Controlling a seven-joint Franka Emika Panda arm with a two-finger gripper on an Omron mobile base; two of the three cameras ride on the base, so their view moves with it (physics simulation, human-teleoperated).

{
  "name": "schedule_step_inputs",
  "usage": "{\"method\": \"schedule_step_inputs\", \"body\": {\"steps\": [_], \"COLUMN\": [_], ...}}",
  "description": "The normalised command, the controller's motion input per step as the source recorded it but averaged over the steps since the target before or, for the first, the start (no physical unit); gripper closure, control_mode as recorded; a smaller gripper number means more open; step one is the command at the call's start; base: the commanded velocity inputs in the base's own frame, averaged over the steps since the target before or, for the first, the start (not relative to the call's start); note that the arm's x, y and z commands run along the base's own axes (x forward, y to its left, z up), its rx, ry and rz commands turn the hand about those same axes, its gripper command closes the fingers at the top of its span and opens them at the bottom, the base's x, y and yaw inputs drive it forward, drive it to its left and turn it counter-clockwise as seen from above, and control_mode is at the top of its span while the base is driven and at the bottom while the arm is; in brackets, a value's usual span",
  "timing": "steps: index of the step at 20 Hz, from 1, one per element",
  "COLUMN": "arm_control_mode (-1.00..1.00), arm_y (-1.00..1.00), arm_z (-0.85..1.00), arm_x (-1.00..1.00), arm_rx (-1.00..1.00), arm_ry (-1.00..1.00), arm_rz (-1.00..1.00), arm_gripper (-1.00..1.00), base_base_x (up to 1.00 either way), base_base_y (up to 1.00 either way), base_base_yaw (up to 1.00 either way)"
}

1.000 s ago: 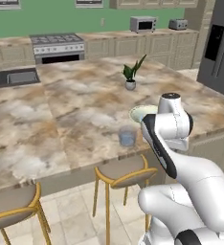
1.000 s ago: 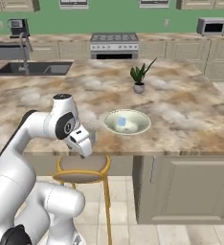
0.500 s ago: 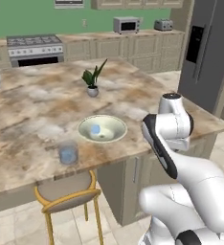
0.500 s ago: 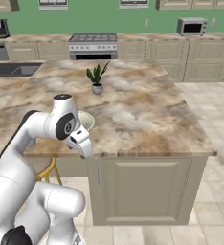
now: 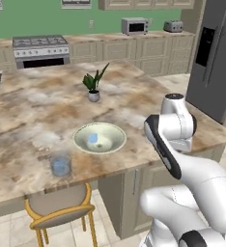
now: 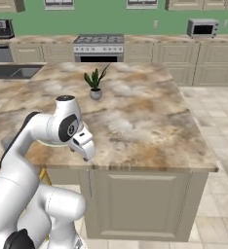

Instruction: There are four ice cubes in the ice bowl. Place two ice cubes in each glass of water.

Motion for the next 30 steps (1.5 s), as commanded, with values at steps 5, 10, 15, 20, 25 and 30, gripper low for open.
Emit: {"method": "schedule_step_inputs", "body": {"steps": [5, 10, 15, 20, 25, 30], "arm_control_mode": [1.0, 1.0, 1.0, 1.0, 1.0, 1.0], "arm_y": [0.0, 0.0, 0.0, 0.0, 0.0, 0.0], "arm_z": [0.0, 0.0, 0.0, 0.0, 0.0, 0.0], "arm_x": [0.0, 0.0, 0.0, 0.0, 0.0, 0.0], "arm_rx": [0.0, 0.0, 0.0, 0.0, 0.0, 0.0], "arm_ry": [0.0, 0.0, 0.0, 0.0, 0.0, 0.0], "arm_rz": [0.0, 0.0, 0.0, 0.0, 0.0, 0.0], "arm_gripper": [-1.0, -1.0, -1.0, -1.0, -1.0, -1.0], "base_base_x": [0.51, 0.74, 0.27, 0.59, 0.32, 0.0], "base_base_y": [0.0, 0.0, -0.01, 0.0, 0.0, -0.03], "base_base_yaw": [0.11, 0.08, 0.04, 0.0, 0.0, 0.0]}}
